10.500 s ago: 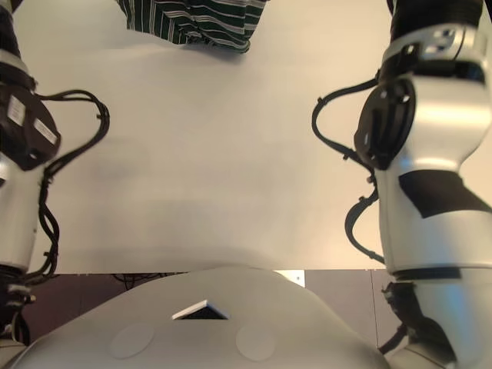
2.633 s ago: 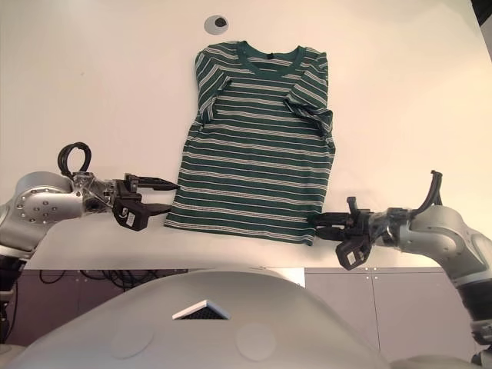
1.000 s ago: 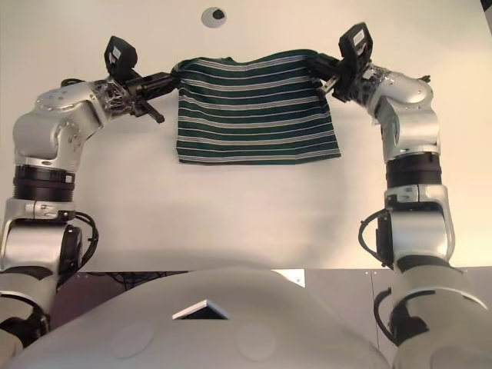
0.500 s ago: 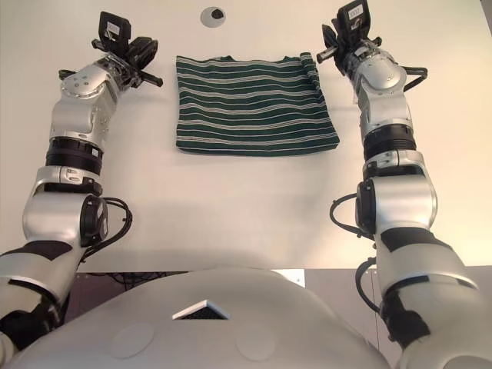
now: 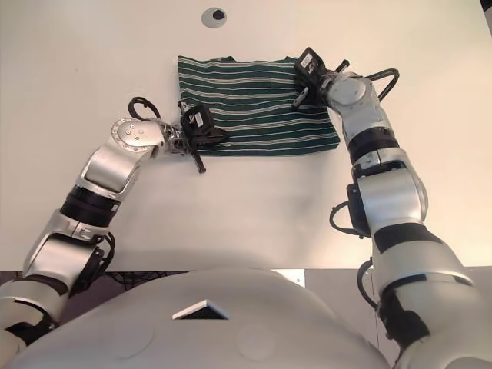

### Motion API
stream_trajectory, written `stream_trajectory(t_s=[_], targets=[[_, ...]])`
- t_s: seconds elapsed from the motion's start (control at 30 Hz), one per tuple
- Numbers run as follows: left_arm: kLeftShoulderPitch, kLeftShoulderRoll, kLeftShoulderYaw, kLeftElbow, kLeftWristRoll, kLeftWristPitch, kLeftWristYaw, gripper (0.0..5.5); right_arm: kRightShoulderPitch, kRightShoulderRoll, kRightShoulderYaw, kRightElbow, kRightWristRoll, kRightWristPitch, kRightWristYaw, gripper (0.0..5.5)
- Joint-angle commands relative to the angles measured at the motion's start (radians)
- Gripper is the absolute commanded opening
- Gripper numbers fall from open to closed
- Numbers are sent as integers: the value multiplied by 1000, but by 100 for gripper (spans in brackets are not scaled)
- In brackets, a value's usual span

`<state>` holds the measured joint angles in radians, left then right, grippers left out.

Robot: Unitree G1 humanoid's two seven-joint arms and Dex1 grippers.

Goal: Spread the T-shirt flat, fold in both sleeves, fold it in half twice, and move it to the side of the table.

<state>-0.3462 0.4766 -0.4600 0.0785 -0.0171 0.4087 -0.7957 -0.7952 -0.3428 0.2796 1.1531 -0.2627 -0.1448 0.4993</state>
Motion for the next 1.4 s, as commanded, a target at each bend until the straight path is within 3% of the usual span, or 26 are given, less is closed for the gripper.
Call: stream_trajectory(t_s=[0.03,0.13,0.2,0.4,0.5,0.57,0.7,0.8,0.9,1.03,1.27,1.4], targets=[[24,92,-38,75,95,7,-29,0,124,-142,155,-146,-118,-2,292,4],[-76,113,-29,220,138,-56,-43,0,337,-313,241,-623,-10,34,667,4],[-178,91,-37,359,178,-108,-12,0,412,-350,257,-857,84,120,775,4],[-359,-30,-17,660,233,-295,126,0,421,-225,217,-1149,225,418,721,4],[-310,-9,73,627,171,-391,126,0,419,-226,127,-1209,270,504,661,4],[-231,36,141,513,115,-434,98,0,428,-237,45,-1239,302,495,619,33],[-5,196,251,235,51,-529,15,52,550,-318,-70,-1314,310,310,582,105],[178,346,277,145,124,-713,-1,95,707,-428,-69,-1247,212,6,563,153],[295,447,260,129,220,-858,2,126,779,-454,-47,-1142,107,-241,478,199],[370,487,223,74,268,-948,-32,126,743,-432,4,-1027,-66,-484,342,199],[308,421,122,8,346,-981,-57,126,644,-364,103,-908,-263,-662,158,199],[291,417,84,-14,342,-994,-83,97,622,-366,148,-878,-287,-694,136,128]])
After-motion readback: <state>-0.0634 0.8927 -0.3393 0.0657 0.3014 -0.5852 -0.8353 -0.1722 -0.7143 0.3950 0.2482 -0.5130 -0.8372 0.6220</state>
